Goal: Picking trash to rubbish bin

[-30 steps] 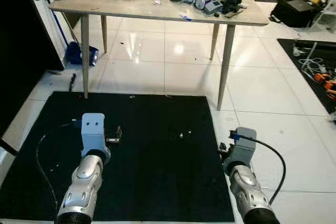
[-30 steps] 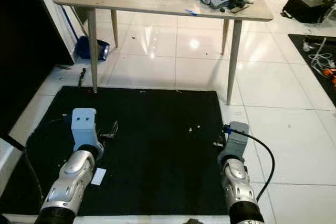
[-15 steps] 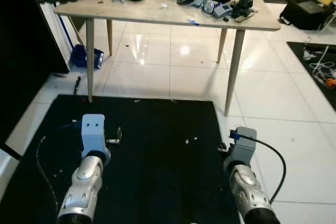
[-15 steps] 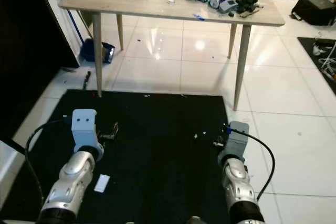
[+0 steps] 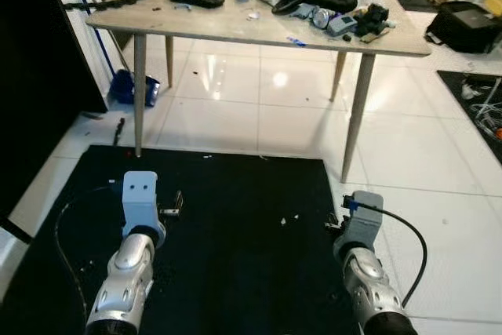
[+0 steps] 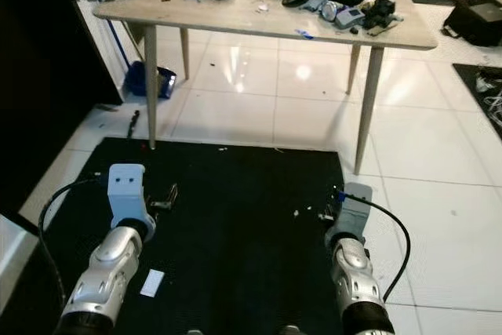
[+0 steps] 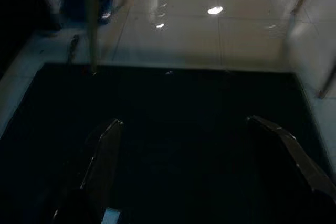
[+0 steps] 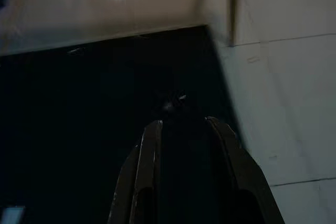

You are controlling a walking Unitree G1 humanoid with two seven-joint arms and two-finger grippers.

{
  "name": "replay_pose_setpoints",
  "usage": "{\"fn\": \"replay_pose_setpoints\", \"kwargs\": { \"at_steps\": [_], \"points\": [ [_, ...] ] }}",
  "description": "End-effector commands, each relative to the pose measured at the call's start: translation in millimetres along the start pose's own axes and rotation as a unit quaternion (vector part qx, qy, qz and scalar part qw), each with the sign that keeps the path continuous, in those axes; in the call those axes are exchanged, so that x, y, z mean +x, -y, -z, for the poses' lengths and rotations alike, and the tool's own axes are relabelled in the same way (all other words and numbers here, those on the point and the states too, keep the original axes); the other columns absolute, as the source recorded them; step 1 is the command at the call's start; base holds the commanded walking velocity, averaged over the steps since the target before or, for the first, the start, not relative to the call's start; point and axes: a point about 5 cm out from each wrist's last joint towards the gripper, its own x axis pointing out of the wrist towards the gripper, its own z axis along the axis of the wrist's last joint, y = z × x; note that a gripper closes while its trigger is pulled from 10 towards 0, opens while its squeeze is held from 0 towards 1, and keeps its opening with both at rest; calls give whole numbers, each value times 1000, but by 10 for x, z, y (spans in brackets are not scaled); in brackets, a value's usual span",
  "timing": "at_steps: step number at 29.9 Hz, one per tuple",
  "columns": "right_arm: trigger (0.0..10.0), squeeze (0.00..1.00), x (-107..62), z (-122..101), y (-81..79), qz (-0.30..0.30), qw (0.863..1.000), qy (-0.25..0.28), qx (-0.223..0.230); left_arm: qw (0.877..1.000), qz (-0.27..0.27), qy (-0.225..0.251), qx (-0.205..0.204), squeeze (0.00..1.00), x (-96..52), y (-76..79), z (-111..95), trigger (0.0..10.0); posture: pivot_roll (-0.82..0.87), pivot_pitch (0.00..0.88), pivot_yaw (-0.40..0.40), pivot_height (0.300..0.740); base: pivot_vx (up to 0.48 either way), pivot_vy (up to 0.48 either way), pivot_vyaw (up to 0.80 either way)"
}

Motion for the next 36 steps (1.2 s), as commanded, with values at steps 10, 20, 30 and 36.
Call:
{"fn": "replay_pose_setpoints", "kwargs": {
  "at_steps": [10, 20, 30, 36],
  "points": [
    [10000, 0, -15, 53, -9, 3, 1000, -11, 6, 1000, -3, -8, 2, 0, -16, -32, 40, 10000, 29, 145, -6, 740, 278, 0, 0],
    [10000, 0, -5, 37, -6, 1, 1000, -9, 5, 1000, -1, -7, 2, 0, -10, -20, 38, 10000, 27, 138, -9, 740, 284, 0, 0],
    [10000, 0, 0, 25, -12, -1, 1000, -7, 4, 1000, 0, -5, 2, 0, -8, -17, 37, 10000, 25, 127, -11, 740, 306, 0, 0],
    [10000, 0, 7, -3, -20, -3, 1000, -2, 5, 1000, 1, -4, 3, 0, -18, -26, 33, 10000, 23, 123, -10, 740, 311, 0, 0]
  ]
}}
